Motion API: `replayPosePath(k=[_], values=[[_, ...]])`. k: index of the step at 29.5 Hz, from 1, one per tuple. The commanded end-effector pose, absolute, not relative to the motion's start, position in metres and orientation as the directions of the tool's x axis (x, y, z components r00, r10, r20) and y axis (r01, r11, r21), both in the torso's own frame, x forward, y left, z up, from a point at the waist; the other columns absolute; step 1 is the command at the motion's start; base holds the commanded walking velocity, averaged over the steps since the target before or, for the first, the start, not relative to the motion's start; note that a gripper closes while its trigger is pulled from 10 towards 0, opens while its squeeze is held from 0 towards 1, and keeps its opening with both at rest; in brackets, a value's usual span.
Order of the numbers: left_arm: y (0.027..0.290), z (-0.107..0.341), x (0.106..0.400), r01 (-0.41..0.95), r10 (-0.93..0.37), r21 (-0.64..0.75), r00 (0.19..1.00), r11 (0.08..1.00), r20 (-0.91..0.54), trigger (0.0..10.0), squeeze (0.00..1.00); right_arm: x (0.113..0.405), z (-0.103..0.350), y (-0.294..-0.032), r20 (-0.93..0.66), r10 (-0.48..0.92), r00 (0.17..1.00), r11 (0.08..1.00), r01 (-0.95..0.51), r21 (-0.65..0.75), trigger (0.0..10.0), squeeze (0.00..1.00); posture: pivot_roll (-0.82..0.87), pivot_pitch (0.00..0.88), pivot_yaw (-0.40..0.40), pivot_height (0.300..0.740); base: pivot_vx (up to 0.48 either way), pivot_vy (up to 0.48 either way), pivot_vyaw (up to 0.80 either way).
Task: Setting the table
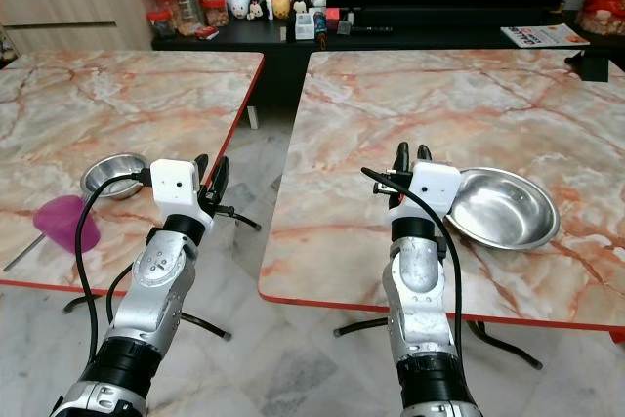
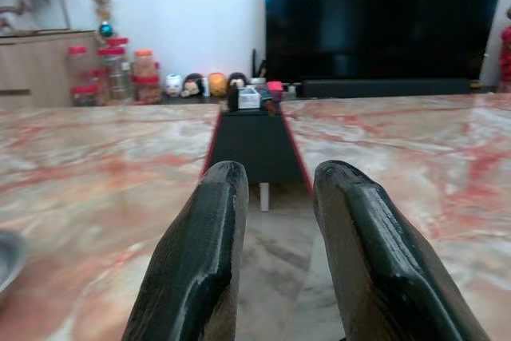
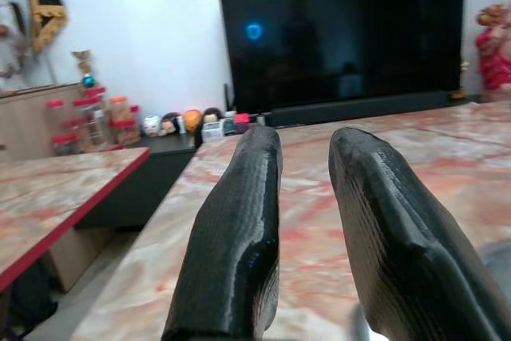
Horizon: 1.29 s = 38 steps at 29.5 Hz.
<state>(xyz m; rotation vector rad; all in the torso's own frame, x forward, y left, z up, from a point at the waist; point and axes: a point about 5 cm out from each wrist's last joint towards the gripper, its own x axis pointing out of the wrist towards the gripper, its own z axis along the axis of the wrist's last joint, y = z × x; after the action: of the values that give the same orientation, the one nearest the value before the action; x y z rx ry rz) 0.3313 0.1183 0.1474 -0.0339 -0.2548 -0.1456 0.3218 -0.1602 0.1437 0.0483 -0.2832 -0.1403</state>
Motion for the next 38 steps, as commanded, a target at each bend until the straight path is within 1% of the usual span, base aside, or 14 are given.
replayPosePath(k=[1, 6, 10, 16, 20, 25, 38], values=[[0.1228, 0.148, 0.3329, 0.133, -0.127, -0.009, 0.96, 0.991, 0.249, 10.0, 0.0, 0.3213, 0.1477, -0.1545, 0.285, -0.129, 0.95, 0.991, 0.113, 0.07, 10.0, 0.0, -0.05, 0.0, 0.041, 0.74, 0.0, 0.3, 0.0], [0.1215, 0.1478, 0.3332, 0.138, -0.131, -0.01, 0.961, 0.99, 0.244, 10.0, 0.0, 0.3212, 0.1476, -0.155, 0.288, -0.13, 0.949, 0.99, 0.109, 0.09, 10.0, 0.0, -0.06, 0.0, 0.044, 0.74, 0.0, 0.294, -0.8], [0.1215, 0.1471, 0.3335, 0.138, -0.132, -0.009, 0.963, 0.99, 0.236, 10.0, 0.0, 0.3204, 0.149, -0.1552, 0.295, -0.131, 0.946, 0.991, 0.114, 0.076, 10.0, 0.0, -0.06, 0.0, 0.046, 0.74, 0.0, 0.296, 0.0], [0.121, 0.1459, 0.3334, 0.141, -0.136, -0.008, 0.965, 0.99, 0.226, 10.0, 0.0, 0.3208, 0.1471, -0.1535, 0.275, -0.134, 0.952, 0.989, 0.11, 0.099, 10.0, 0.0, -0.06, 0.0, 0.047, 0.74, 0.0, 0.298, 0.0], [0.1212, 0.1458, 0.3339, 0.14, -0.135, -0.008, 0.966, 0.99, 0.223, 10.0, 0.0, 0.3213, 0.1477, -0.1533, 0.278, -0.132, 0.952, 0.989, 0.106, 0.106, 10.0, 0.0, -0.06, 0.0, 0.048, 0.74, 0.0, 0.296, -0.71], [0.1208, 0.146, 0.3342, 0.142, -0.137, -0.008, 0.966, 0.99, 0.219, 10.0, 0.0, 0.3213, 0.1488, -0.1525, 0.286, -0.123, 0.95, 0.991, 0.101, 0.091, 10.0, 0.0, -0.06, 0.0, 0.049, 0.74, 0.0, 0.296, 0.0], [0.1224, 0.1469, 0.3352, 0.137, -0.133, -0.002, 0.967, 0.991, 0.217, 10.0, 0.0, 0.3219, 0.1484, -0.1516, 0.277, -0.126, 0.953, 0.989, 0.099, 0.112, 10.0, 0.0, -0.05, 0.0, 0.051, 0.74, 0.0, 0.295, 0.0]])
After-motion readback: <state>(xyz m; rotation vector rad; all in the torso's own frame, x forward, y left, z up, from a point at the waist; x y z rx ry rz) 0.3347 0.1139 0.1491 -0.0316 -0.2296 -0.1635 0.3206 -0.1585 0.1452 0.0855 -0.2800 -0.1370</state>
